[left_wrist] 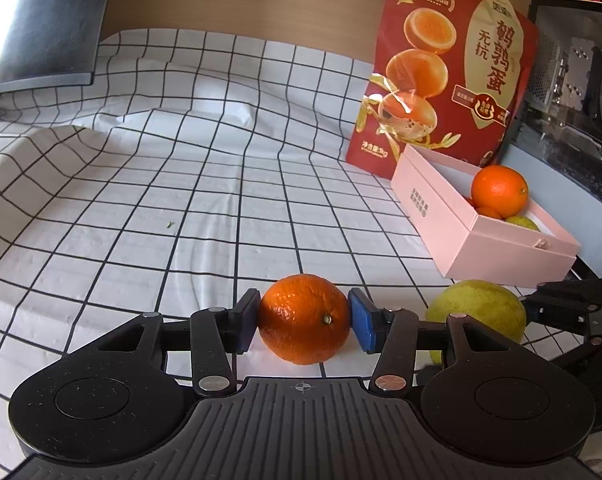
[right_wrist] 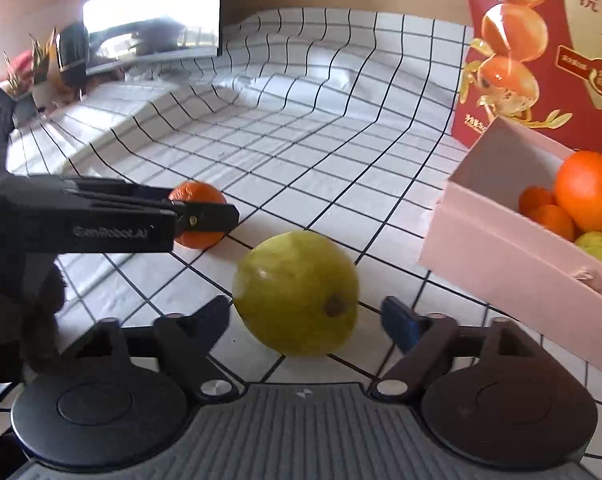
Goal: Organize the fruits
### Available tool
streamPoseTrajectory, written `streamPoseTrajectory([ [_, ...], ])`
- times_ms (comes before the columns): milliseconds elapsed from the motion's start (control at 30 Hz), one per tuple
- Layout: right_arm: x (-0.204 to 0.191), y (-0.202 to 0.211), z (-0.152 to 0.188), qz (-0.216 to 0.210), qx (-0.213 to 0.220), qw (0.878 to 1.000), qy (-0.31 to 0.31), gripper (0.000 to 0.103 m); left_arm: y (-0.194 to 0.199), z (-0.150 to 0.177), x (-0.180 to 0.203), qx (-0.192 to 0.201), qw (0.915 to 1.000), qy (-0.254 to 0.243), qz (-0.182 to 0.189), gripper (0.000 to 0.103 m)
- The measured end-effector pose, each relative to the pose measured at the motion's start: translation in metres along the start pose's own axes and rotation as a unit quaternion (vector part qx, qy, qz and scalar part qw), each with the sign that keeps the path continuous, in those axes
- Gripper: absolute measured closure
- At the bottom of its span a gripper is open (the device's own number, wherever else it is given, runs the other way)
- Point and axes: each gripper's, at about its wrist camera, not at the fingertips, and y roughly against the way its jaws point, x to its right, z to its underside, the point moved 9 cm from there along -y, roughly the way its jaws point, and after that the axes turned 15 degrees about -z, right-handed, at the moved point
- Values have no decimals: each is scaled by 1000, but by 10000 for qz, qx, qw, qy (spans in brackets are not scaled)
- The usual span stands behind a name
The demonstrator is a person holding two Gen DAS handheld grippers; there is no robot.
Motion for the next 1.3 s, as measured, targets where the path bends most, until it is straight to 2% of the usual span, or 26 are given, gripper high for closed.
streamPoseTrajectory([
  [67, 0, -1, -1, 8, 19, 10000, -52, 41, 0, 0, 0, -5, 10000, 18, 14, 50],
  [100, -1, 1, -1, -94, 38, 9999, -98, 42, 0, 0, 0, -6, 10000, 20, 18, 50],
  [200, 6, 9, 3, -31, -11, 9996, -279, 42, 0, 0, -1, -15, 10000, 52, 40, 50],
  [533, 67, 63, 39, 869, 228, 9915, -943, 42, 0, 0, 0, -14, 10000, 27, 19, 49],
  [933, 82, 89, 55, 1156, 316, 9870, -1070, 42, 0, -2, 5, 7, 9998, -176, 12, 50],
  [1033, 85, 98, 52, 1221, 385, 9854, -1122, 42, 2, -12, 29, -167, 9970, -145, 736, 50],
  [1200, 84, 118, 42, 1371, 549, 9828, -1105, 42, 30, -78, 91, 498, 9842, -203, 1688, 50],
  [1300, 83, 130, 34, 1458, 694, 9813, -1045, 42, 20, -111, 134, 542, 9756, -161, 2122, 50],
])
